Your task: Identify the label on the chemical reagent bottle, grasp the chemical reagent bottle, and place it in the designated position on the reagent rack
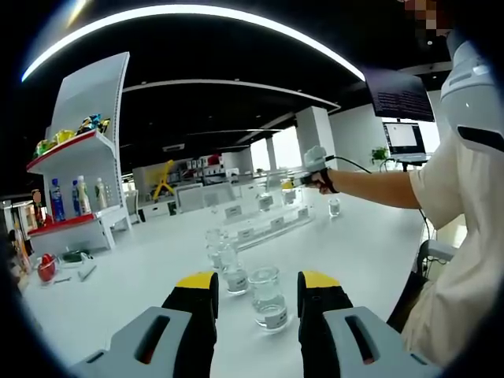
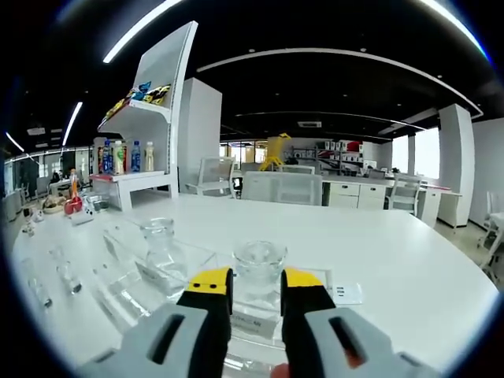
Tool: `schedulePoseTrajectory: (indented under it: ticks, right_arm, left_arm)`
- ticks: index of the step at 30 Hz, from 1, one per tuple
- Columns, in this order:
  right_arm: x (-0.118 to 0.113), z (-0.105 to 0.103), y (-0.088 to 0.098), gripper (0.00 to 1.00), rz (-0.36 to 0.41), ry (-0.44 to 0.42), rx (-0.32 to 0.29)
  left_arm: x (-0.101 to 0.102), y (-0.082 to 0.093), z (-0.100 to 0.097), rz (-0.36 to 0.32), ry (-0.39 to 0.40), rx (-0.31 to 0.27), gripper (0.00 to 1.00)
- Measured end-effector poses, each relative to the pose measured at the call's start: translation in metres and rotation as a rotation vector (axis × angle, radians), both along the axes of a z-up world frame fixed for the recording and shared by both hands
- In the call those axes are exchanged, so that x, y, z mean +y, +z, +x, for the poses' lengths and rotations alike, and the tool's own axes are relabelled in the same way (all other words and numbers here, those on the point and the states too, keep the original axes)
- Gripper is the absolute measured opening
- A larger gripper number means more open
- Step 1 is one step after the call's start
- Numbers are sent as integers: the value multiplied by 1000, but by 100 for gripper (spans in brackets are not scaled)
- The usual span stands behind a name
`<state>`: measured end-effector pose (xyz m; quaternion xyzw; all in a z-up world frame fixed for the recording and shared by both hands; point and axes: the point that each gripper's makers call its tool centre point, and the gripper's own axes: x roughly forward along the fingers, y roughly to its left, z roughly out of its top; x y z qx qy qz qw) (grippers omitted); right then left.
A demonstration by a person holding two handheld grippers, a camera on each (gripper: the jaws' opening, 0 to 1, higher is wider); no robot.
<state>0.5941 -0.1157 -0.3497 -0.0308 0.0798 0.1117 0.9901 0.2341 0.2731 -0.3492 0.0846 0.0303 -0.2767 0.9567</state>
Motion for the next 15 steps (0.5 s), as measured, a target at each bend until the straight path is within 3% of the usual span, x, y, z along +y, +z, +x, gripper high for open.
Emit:
schedulePoseTrajectory:
  ticks: [15]
  right_arm:
    - [2, -17, 13, 29, 9, -16, -51]
  left_arm:
    - [1, 6, 0, -9, 6, -14, 40]
